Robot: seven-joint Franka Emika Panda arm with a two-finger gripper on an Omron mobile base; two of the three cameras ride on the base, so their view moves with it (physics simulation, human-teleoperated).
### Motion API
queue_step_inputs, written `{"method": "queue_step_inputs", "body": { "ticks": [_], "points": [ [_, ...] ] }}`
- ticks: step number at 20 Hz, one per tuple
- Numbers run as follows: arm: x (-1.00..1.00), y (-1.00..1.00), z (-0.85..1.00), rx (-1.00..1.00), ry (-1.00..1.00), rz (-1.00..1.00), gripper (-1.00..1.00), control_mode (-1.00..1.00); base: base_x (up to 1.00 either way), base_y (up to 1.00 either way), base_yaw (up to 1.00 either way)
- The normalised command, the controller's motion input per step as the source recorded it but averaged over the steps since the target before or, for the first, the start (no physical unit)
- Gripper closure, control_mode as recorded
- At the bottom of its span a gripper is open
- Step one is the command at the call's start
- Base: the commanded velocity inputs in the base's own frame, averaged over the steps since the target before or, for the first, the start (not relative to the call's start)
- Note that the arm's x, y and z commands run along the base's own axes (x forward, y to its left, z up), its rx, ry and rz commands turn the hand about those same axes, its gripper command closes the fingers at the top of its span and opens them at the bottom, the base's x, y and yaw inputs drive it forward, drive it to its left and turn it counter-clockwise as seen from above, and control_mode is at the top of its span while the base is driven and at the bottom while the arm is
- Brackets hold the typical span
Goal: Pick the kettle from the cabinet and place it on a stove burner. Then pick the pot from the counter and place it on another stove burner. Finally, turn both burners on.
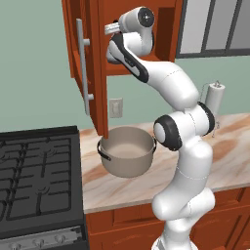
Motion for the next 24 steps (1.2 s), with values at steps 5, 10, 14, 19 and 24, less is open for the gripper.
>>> {"method": "queue_step_inputs", "body": {
  "ticks": [5,10,14,19,24],
  "points": [
    [0.0,0.0,0.0,0.0,0.0,0.0,1.0,-1.0,0.0,0.0,0.0],
    [0.0,0.0,0.0,0.0,0.0,0.0,1.0,-1.0,0.0,0.0,0.0],
    [0.0,0.0,0.0,0.0,0.0,0.0,1.0,-1.0,0.0,0.0,0.0],
    [0.0,0.0,0.0,0.0,0.0,0.0,1.0,-1.0,0.0,0.0,0.0],
    [0.0,0.0,0.0,0.0,0.0,0.0,1.0,-1.0,0.0,0.0,0.0]
  ]
}}
